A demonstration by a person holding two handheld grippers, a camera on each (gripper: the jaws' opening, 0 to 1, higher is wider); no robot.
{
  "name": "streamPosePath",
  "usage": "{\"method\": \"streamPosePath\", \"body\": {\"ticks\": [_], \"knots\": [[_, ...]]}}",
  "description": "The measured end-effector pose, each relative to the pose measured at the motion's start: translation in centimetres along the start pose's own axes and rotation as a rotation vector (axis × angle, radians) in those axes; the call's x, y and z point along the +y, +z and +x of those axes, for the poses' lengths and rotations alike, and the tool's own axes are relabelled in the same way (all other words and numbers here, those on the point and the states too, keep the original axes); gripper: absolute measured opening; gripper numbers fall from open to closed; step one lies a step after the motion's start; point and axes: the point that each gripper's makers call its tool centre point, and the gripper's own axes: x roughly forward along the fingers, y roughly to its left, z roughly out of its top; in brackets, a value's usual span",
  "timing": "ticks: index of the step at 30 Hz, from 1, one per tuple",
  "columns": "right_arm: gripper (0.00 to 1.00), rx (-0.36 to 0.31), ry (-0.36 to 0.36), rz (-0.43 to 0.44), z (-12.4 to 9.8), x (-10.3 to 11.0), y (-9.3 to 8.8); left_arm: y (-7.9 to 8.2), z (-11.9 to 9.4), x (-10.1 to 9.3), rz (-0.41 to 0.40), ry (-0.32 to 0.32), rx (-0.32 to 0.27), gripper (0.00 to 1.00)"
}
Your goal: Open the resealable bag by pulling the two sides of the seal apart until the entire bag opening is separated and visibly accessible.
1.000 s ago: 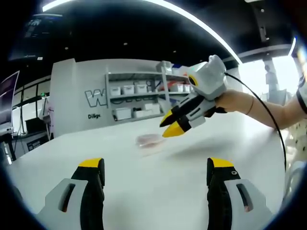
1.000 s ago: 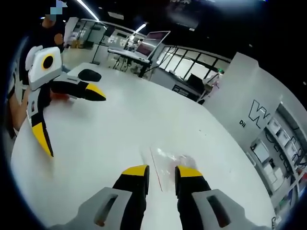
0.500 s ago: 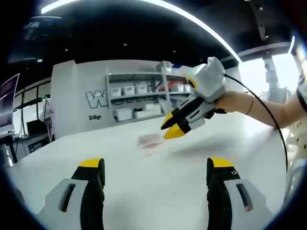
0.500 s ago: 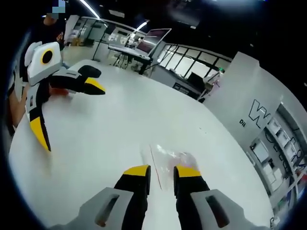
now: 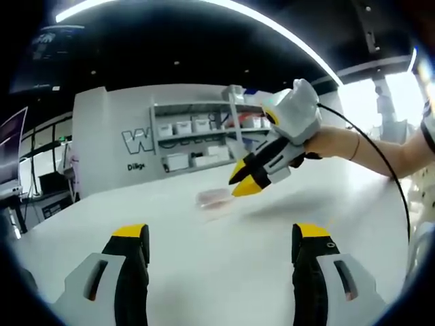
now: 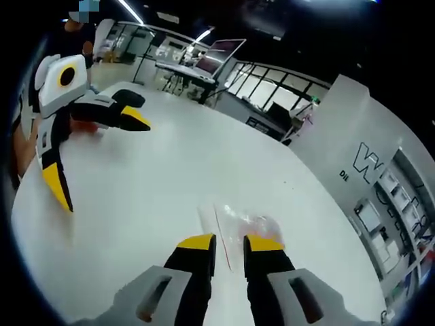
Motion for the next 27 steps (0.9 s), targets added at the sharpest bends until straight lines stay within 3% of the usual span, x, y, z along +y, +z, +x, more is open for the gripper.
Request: {"method": "streamPosePath", "body": {"ticks": [27], "knots": [[0.08, 0.034, -0.003, -0.013, 0.62, -0.27, -0.91, -0.08, 0.04, 0.07, 0.010, 0.010, 0.002, 0.86]]}}
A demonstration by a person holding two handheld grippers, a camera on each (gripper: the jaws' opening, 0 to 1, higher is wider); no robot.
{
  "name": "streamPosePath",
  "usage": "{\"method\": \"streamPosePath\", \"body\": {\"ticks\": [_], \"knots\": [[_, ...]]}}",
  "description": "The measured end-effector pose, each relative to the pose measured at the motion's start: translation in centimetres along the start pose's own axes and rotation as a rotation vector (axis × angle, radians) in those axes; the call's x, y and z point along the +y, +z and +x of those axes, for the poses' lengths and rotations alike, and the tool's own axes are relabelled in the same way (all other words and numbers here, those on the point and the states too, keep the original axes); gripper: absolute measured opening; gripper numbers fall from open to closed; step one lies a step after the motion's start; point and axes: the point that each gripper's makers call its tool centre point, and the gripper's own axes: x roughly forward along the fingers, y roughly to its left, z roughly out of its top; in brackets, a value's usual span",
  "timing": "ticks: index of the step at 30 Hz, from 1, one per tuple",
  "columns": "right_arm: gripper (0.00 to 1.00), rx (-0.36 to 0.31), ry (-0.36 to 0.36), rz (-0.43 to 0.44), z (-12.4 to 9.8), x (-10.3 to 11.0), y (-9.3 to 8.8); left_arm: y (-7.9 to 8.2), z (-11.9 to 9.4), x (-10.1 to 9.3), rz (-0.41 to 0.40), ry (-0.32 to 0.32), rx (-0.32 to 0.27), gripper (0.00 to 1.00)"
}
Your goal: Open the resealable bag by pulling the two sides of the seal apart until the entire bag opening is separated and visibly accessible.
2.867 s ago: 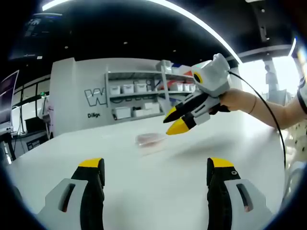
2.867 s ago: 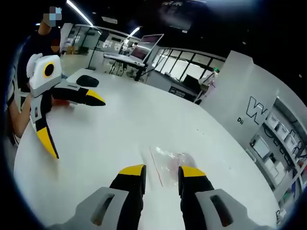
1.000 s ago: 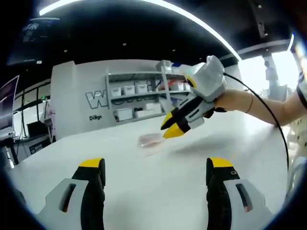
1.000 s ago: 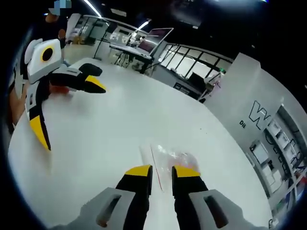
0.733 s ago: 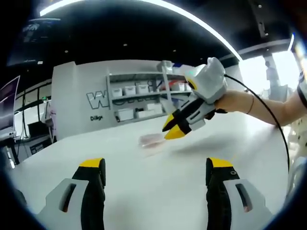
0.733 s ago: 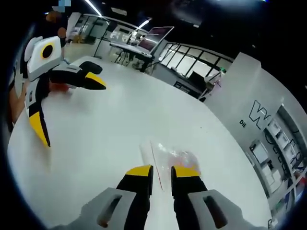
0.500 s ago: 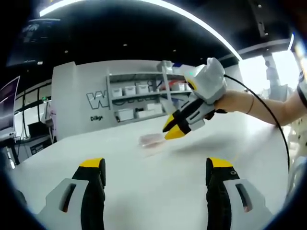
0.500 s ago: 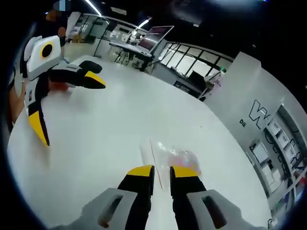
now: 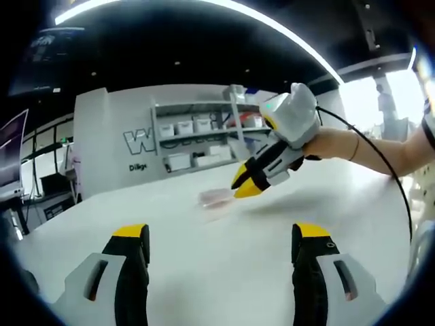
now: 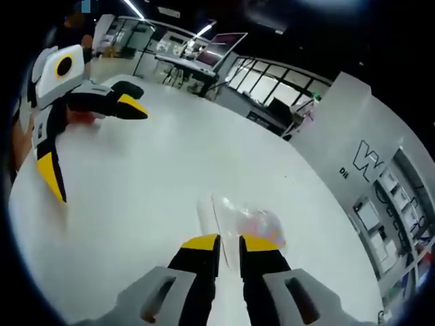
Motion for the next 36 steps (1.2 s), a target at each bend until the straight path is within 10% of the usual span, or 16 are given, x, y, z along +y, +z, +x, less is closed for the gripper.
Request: {"method": "streamPosePath", "body": {"ticks": [36], "knots": [[0.00, 0.037, -0.006, -0.033, 0.64, 0.38, -0.51, -0.04, -0.09, 0.01, 0.008, 0.002, 0.005, 0.85]]}}
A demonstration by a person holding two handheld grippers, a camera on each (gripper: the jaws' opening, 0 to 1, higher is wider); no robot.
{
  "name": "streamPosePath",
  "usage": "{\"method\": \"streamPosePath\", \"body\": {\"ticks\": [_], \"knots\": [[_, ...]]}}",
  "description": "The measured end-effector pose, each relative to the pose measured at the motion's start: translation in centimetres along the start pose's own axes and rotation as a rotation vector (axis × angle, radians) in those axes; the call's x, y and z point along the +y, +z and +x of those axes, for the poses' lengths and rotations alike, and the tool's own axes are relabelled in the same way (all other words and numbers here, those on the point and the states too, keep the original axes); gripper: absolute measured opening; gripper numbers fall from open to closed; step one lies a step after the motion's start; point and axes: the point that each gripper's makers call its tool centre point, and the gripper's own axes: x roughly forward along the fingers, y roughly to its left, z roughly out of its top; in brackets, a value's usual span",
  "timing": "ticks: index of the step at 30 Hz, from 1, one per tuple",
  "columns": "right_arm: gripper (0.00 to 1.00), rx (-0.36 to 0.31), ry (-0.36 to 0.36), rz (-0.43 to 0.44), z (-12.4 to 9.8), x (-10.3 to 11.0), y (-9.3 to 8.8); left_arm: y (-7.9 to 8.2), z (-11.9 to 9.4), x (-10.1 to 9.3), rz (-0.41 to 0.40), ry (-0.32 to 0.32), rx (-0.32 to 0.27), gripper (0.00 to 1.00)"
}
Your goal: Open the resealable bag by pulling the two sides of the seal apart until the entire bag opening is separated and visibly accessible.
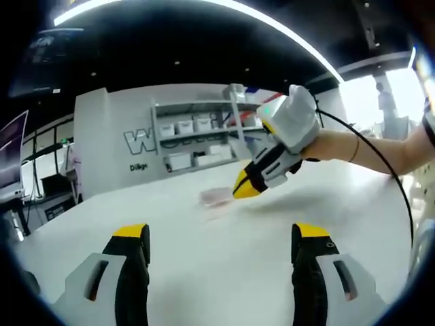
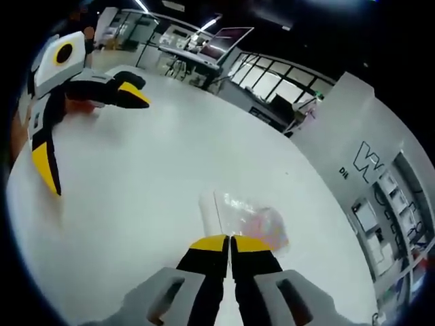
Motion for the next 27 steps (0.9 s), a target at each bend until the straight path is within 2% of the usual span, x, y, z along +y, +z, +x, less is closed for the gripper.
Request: {"method": "streamPosePath", "body": {"ticks": [9, 20, 27], "knots": [[0.00, -0.011, -0.007, 0.006, -0.2, -0.3, 0.1, -0.1, 0.0, -0.2, -0.008, -0.009, 0.002, 0.85], [0.00, -0.046, 0.002, 0.068, -0.7, -0.4, 0.1, 0.1, 0.3, -1.1, -0.132, -0.085, 0.017, 0.82], [0.00, -0.059, 0.002, 0.083, -1.1, -0.1, 0.1, 0.5, 0.7, -1.2, -0.141, -0.095, -0.001, 0.82]]}}
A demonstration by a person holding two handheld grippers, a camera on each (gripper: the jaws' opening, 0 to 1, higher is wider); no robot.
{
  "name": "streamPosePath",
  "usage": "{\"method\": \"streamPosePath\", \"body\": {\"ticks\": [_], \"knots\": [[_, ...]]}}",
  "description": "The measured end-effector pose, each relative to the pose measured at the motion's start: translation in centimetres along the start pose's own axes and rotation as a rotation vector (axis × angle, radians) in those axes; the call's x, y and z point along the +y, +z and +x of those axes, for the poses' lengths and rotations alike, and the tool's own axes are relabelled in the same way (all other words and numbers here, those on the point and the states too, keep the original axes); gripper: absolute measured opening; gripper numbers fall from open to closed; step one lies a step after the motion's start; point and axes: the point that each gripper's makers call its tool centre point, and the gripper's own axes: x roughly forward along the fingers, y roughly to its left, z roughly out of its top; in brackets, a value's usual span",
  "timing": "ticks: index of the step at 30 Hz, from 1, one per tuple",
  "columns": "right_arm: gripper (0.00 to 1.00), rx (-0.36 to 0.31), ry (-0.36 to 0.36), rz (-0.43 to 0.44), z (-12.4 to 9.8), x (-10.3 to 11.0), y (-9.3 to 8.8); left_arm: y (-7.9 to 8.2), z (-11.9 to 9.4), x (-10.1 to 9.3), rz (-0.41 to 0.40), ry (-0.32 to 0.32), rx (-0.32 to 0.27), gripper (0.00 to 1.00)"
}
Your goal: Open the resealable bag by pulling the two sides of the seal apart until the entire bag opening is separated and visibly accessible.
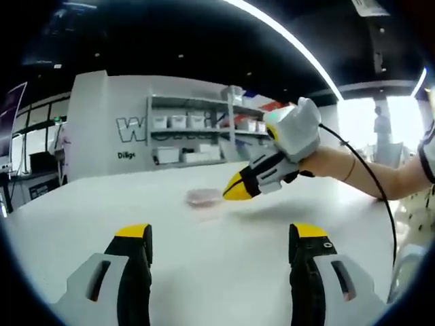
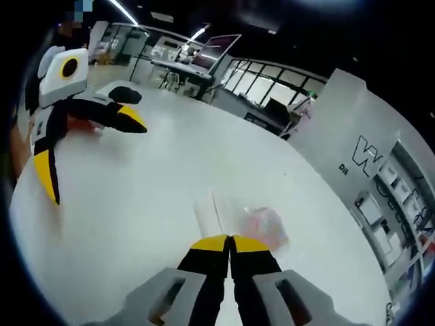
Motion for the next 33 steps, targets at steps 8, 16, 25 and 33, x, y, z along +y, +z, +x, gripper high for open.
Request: {"method": "streamPosePath", "body": {"ticks": [8, 16, 25, 33], "knots": [[0.00, -0.057, 0.014, 0.090, -0.4, -0.2, 0.3, -0.1, 0.5, 0.2, -0.022, -0.028, 0.026, 0.76], [0.00, -0.109, 0.046, 0.173, -0.7, -0.2, 0.2, -0.2, 0.6, 0.4, 0.003, -0.008, 0.031, 0.76], [0.00, -0.131, 0.051, 0.216, -0.8, -0.1, 0.2, 0.2, 0.9, 0.7, -0.038, -0.016, 0.020, 0.77], [0.00, -0.150, 0.059, 0.231, -0.8, 0.1, 0.6, 1.1, 1.4, 0.4, -0.124, -0.067, -0.006, 0.76]]}}
